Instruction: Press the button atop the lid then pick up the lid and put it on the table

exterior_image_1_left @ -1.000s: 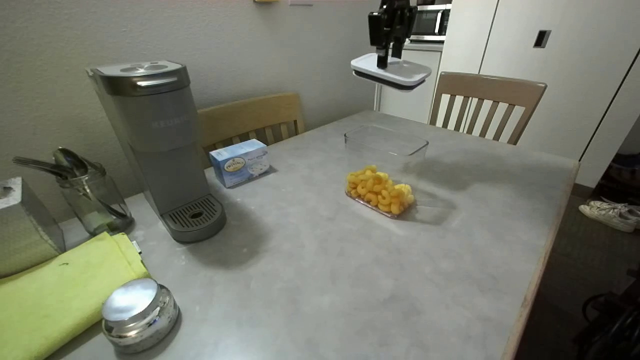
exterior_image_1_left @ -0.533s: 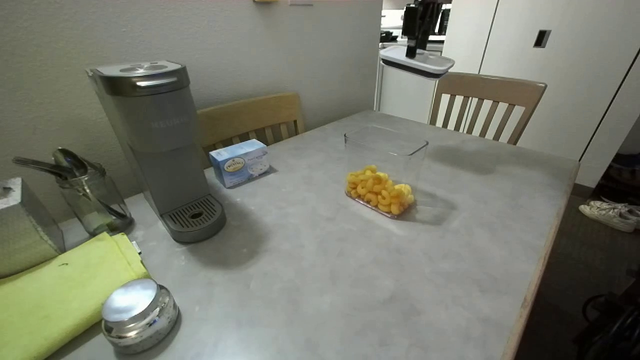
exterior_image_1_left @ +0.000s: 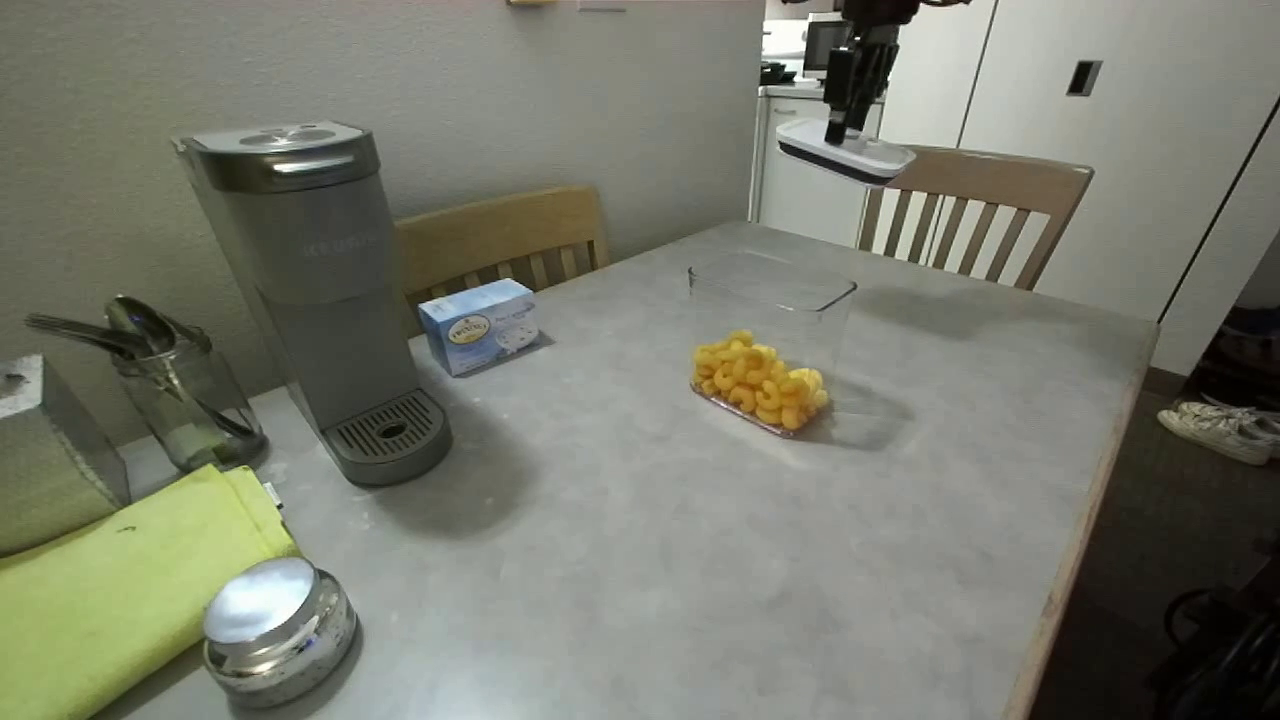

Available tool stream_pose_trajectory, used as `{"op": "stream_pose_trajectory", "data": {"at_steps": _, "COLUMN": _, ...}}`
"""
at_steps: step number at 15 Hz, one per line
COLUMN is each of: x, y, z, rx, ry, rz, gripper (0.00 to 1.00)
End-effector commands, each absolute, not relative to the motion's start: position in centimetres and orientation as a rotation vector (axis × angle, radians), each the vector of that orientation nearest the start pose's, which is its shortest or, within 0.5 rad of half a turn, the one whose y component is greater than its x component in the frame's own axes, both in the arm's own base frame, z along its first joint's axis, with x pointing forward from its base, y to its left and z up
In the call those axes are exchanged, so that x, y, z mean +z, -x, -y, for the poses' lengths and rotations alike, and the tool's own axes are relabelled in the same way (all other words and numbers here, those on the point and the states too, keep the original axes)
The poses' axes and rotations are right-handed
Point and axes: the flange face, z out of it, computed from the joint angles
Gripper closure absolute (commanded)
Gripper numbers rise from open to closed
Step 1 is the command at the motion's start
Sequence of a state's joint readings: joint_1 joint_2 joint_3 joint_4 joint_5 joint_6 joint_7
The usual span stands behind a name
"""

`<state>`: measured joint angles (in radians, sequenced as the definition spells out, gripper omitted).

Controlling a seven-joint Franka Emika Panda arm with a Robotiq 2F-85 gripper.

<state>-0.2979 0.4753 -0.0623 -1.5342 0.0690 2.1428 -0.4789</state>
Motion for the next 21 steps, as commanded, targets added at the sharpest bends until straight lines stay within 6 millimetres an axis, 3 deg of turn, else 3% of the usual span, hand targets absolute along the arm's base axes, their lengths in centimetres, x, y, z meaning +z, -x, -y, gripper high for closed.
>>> {"op": "stream_pose_trajectory", "data": {"at_steps": 1, "x": 37.4, "y": -65.4, "z": 24.3, "rx": -0.243, "ry": 3.156, "rz": 0.166, "gripper": 0.71}}
{"op": "stream_pose_trajectory", "data": {"at_steps": 11, "x": 29.9, "y": -62.8, "z": 23.6, "rx": -0.09, "ry": 3.126, "rz": 0.156, "gripper": 0.71}}
{"op": "stream_pose_trajectory", "data": {"at_steps": 21, "x": 22.2, "y": -62.5, "z": 22.9, "rx": 0.0, "ry": 3.103, "rz": 0.214, "gripper": 0.71}}
